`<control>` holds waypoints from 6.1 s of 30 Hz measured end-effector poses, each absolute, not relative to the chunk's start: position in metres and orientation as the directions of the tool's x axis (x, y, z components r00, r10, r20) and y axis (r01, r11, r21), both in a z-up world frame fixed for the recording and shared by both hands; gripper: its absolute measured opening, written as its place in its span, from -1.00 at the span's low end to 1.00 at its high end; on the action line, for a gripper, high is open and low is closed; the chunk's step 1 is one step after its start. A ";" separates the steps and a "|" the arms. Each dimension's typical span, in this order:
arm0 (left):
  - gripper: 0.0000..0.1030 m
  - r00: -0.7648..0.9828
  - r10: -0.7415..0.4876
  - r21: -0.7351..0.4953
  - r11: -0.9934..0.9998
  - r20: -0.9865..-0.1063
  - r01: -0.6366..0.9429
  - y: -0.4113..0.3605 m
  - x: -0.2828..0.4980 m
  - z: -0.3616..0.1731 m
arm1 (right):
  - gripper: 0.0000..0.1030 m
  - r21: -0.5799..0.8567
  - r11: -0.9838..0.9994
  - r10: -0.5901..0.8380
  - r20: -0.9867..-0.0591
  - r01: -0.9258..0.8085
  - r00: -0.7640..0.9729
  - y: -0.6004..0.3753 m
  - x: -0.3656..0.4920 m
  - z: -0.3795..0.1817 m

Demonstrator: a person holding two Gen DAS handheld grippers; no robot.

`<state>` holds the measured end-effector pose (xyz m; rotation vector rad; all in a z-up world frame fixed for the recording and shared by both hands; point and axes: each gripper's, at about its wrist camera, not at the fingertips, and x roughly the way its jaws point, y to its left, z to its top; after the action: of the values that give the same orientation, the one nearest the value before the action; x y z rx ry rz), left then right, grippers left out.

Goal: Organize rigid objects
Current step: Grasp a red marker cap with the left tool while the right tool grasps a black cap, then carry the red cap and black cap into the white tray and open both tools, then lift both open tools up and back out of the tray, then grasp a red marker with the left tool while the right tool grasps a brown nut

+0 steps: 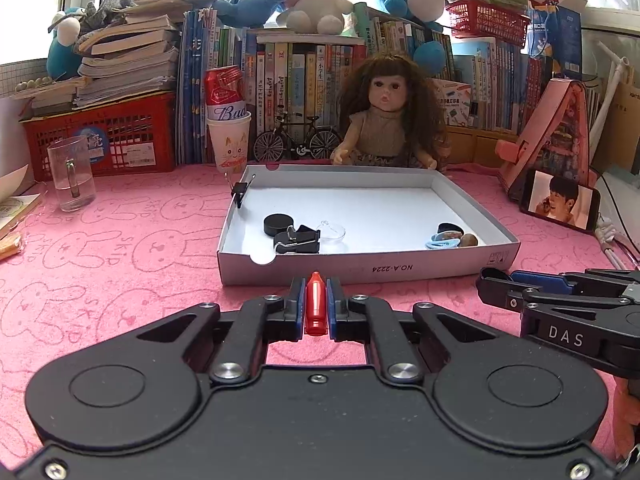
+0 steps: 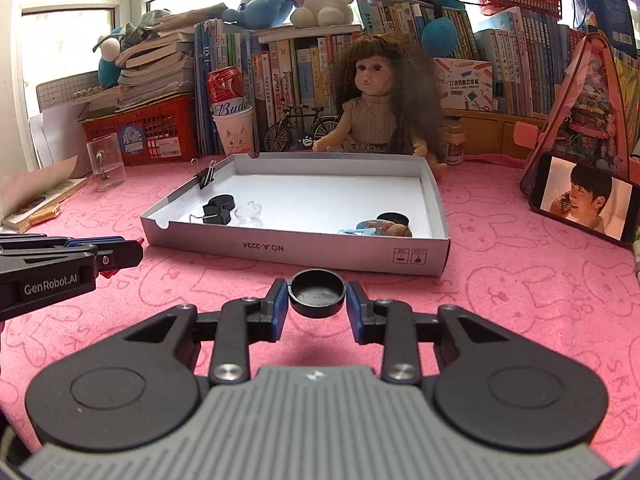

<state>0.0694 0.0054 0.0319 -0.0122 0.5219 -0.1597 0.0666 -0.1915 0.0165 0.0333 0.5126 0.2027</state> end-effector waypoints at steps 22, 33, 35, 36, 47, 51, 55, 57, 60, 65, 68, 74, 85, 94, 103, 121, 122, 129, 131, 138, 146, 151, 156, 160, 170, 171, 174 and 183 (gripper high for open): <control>-0.81 0.790 -0.257 -0.176 0.966 -0.557 0.190 0.022 0.228 0.061 | -0.29 0.287 0.956 0.218 -0.550 -0.063 0.807 -0.251 0.189 0.048; -0.81 0.731 -0.246 -0.190 0.969 -0.636 0.161 0.000 0.292 0.030 | -0.29 0.384 0.922 0.304 -0.631 -0.052 0.714 -0.235 0.253 0.020; -0.81 0.725 -0.243 -0.197 0.969 -0.644 0.149 -0.002 0.295 0.024 | -0.29 0.381 0.923 0.309 -0.641 -0.058 0.702 -0.230 0.254 0.017; -0.81 0.720 -0.247 -0.206 0.967 -0.648 0.147 -0.003 0.296 0.022 | -0.29 0.376 0.925 0.307 -0.645 -0.060 0.700 -0.228 0.255 0.015; -0.80 0.707 -0.241 -0.171 0.970 -0.665 0.171 -0.018 0.291 0.009 | -0.29 0.284 0.956 0.256 -0.670 -0.078 0.697 -0.220 0.251 0.014; -0.80 0.703 -0.232 -0.159 0.973 -0.672 0.169 -0.018 0.289 0.004 | -0.29 0.255 0.963 0.240 -0.676 -0.084 0.697 -0.219 0.249 0.014; -0.80 0.707 -0.228 -0.147 0.974 -0.669 0.174 -0.016 0.285 0.003 | -0.29 0.243 0.966 0.234 -0.681 -0.088 0.694 -0.218 0.247 0.013; -0.80 0.708 -0.224 -0.140 0.974 -0.670 0.176 -0.016 0.284 0.003 | -0.29 0.233 0.968 0.230 -0.681 -0.092 0.695 -0.217 0.246 0.012; -0.80 0.712 -0.216 -0.126 0.976 -0.669 0.178 -0.015 0.281 0.004 | -0.29 0.221 0.970 0.226 -0.681 -0.099 0.697 -0.216 0.244 0.012; -0.79 0.714 -0.210 -0.111 0.977 -0.667 0.183 -0.014 0.277 0.004 | -0.29 0.208 0.972 0.224 -0.679 -0.110 0.699 -0.215 0.240 0.012; -0.79 0.716 -0.209 -0.105 0.977 -0.666 0.187 -0.013 0.274 0.004 | -0.29 0.205 0.972 0.224 -0.678 -0.112 0.700 -0.215 0.237 0.012; -0.77 0.720 -0.205 -0.097 0.977 -0.663 0.188 -0.014 0.271 0.004 | -0.29 0.188 0.975 0.215 -0.677 -0.117 0.704 -0.213 0.233 0.013; -0.30 0.759 -0.235 -0.121 0.971 -0.607 0.204 -0.009 0.249 0.024 | 0.08 0.227 0.966 0.246 -0.638 -0.127 0.730 -0.216 0.219 0.026; -0.10 0.787 -0.267 -0.118 0.963 -0.556 0.244 -0.009 0.211 0.047 | 0.45 0.139 0.978 0.206 -0.582 -0.153 0.787 -0.216 0.186 0.043; 0.04 0.791 -0.274 -0.099 0.959 -0.546 0.264 -0.008 0.168 0.059 | 0.69 0.085 0.982 0.189 -0.518 -0.170 0.834 -0.219 0.145 0.057; 0.32 0.789 -0.285 -0.083 0.954 -0.544 0.288 -0.008 0.110 0.047 | 0.92 -0.004 0.979 0.177 -0.473 -0.203 0.863 -0.214 0.092 0.052; 0.33 0.787 -0.287 -0.086 0.954 -0.547 0.289 -0.008 0.108 0.046 | 0.92 -0.002 0.979 0.177 -0.474 -0.202 0.863 -0.215 0.090 0.051; 0.37 0.764 -0.302 -0.115 0.950 -0.570 0.289 -0.005 0.094 0.033 | 0.95 0.002 0.981 0.168 -0.494 -0.192 0.853 -0.218 0.082 0.038; 0.37 0.767 -0.302 -0.114 0.950 -0.566 0.290 -0.005 0.088 0.030 | 0.96 0.004 0.982 0.166 -0.498 -0.189 0.851 -0.219 0.079 0.035; 0.39 0.774 -0.301 -0.103 0.950 -0.557 0.295 -0.006 0.067 0.021 | 0.97 0.004 0.986 0.145 -0.496 -0.164 0.856 -0.221 0.062 0.021; 0.41 0.786 -0.320 -0.076 0.941 -0.529 0.331 -0.013 0.041 0.010 | 0.98 -0.040 0.989 0.110 -0.459 -0.144 0.881 -0.218 0.036 0.005; 0.42 0.801 -0.327 -0.028 0.932 -0.502 0.363 -0.017 0.028 0.003 | 0.97 -0.020 0.983 0.152 -0.469 -0.182 0.870 -0.227 0.028 -0.002; 0.42 0.800 -0.333 0.001 0.923 -0.498 0.385 -0.021 0.022 -0.004 | 0.95 -0.035 0.979 0.158 -0.478 -0.199 0.864 -0.234 0.020 -0.008; 0.41 0.796 -0.329 0.005 0.923 -0.508 0.384 -0.022 0.020 -0.010 | 0.91 -0.015 0.983 0.155 -0.473 -0.184 0.867 -0.242 0.014 -0.011; 0.39 0.803 -0.310 0.006 0.931 -0.509 0.364 -0.022 0.019 -0.015 | 0.80 -0.004 0.991 0.117 -0.470 -0.135 0.875 -0.243 0.004 -0.023; 0.39 0.804 -0.308 0.008 0.932 -0.509 0.363 -0.022 0.019 -0.015 | 0.80 -0.005 0.991 0.114 -0.470 -0.132 0.875 -0.242 0.004 -0.024; 0.40 0.808 -0.302 0.011 0.935 -0.507 0.356 -0.023 0.018 -0.016 | 0.80 -0.014 0.992 0.107 -0.469 -0.129 0.877 -0.241 0.003 -0.024; 0.38 0.813 -0.296 0.012 0.937 -0.501 0.348 -0.023 0.016 -0.017 | 0.79 -0.010 0.993 0.098 -0.461 -0.115 0.882 -0.240 0.002 -0.025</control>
<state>0.0158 -0.0231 -0.0168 0.1046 0.5174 -0.3441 0.0019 -0.2403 -0.0250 -0.0374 0.4785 0.1112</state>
